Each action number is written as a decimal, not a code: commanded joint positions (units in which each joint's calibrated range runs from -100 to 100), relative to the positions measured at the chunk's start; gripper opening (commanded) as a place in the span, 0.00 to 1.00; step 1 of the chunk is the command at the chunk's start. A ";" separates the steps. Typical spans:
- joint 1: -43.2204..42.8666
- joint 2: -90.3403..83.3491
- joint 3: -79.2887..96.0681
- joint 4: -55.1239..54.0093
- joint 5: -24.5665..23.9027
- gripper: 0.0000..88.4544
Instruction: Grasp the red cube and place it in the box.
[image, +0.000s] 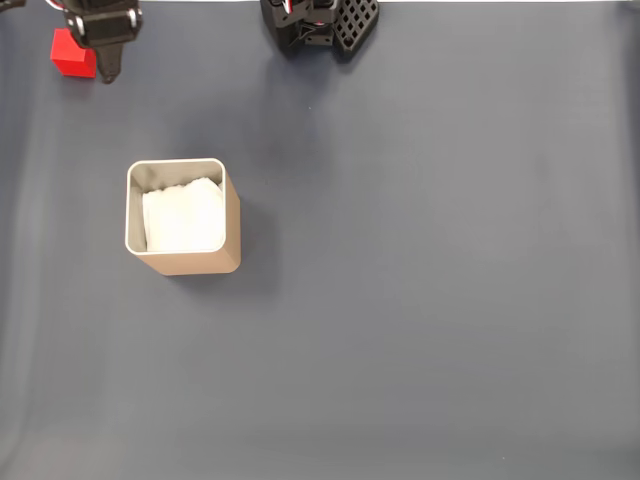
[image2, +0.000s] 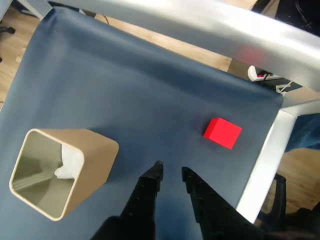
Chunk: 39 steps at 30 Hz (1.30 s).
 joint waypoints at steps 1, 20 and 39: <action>2.26 1.44 -4.08 -2.00 -0.49 0.15; 12.98 9.23 -6.54 -9.79 -0.83 0.23; 20.22 9.23 2.67 -15.05 -0.88 0.28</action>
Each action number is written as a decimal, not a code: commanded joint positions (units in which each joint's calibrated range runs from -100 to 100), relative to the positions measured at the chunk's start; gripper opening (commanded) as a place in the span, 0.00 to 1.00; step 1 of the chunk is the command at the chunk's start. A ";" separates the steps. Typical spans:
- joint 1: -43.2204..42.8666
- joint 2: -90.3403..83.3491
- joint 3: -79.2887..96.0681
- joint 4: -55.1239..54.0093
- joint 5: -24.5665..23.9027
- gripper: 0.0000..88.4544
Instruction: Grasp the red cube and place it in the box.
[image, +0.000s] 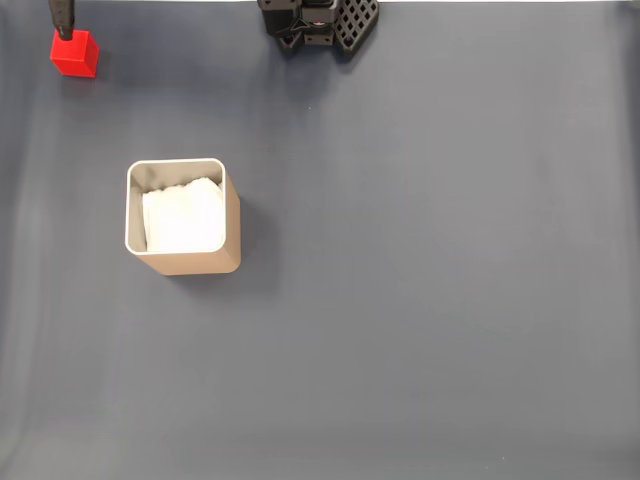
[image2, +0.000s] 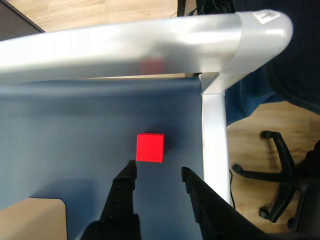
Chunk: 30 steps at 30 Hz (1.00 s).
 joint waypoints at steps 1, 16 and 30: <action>0.89 -0.75 1.30 -1.65 -0.05 0.29; -1.09 -8.45 14.89 -8.71 -1.51 0.36; -4.22 -9.58 16.44 -13.47 -4.25 0.44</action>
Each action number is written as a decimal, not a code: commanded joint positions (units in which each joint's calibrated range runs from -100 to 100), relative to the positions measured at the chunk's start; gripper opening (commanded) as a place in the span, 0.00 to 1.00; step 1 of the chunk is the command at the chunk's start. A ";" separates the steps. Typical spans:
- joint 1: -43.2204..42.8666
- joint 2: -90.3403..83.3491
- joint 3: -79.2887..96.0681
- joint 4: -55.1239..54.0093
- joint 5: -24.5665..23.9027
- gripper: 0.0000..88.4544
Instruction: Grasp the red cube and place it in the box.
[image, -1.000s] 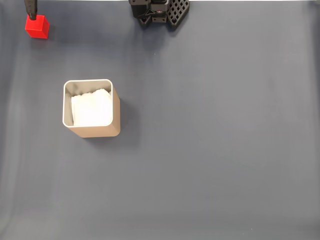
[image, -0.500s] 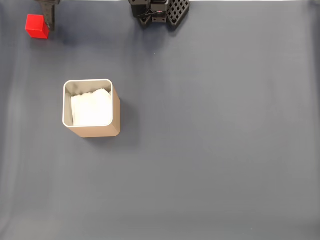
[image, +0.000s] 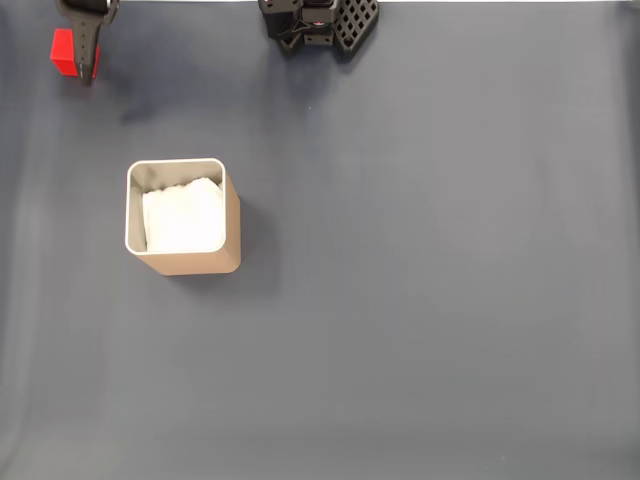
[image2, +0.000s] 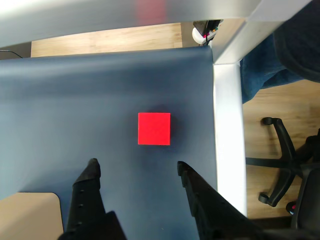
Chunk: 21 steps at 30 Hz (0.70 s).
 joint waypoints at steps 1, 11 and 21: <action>-0.38 -2.53 -0.05 -1.45 -0.63 0.44; -1.37 -0.45 -0.51 -4.81 -1.86 0.44; -1.59 3.35 -3.06 -6.78 -2.44 0.44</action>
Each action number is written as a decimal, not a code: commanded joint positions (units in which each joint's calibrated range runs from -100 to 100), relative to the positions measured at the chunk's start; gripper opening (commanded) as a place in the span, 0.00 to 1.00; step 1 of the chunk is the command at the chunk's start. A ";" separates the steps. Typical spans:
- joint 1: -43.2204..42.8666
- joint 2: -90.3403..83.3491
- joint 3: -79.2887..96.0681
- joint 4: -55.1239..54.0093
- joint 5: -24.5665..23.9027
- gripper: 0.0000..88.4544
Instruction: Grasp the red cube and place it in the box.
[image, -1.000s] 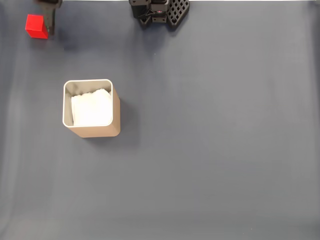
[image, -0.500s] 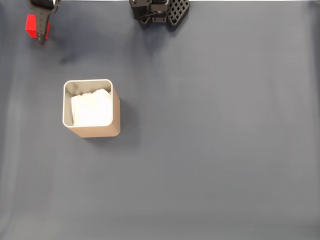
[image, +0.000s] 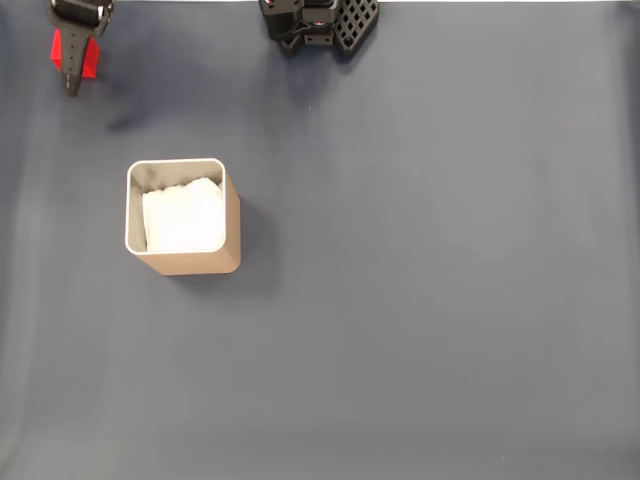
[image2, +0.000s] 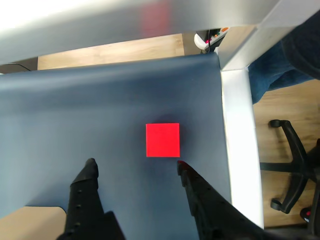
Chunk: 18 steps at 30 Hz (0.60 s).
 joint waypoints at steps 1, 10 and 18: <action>-0.23 0.40 -3.42 -1.18 -0.15 0.44; 0.62 2.31 -4.15 -2.82 0.20 0.44; 1.40 3.43 -4.61 -3.80 0.49 0.44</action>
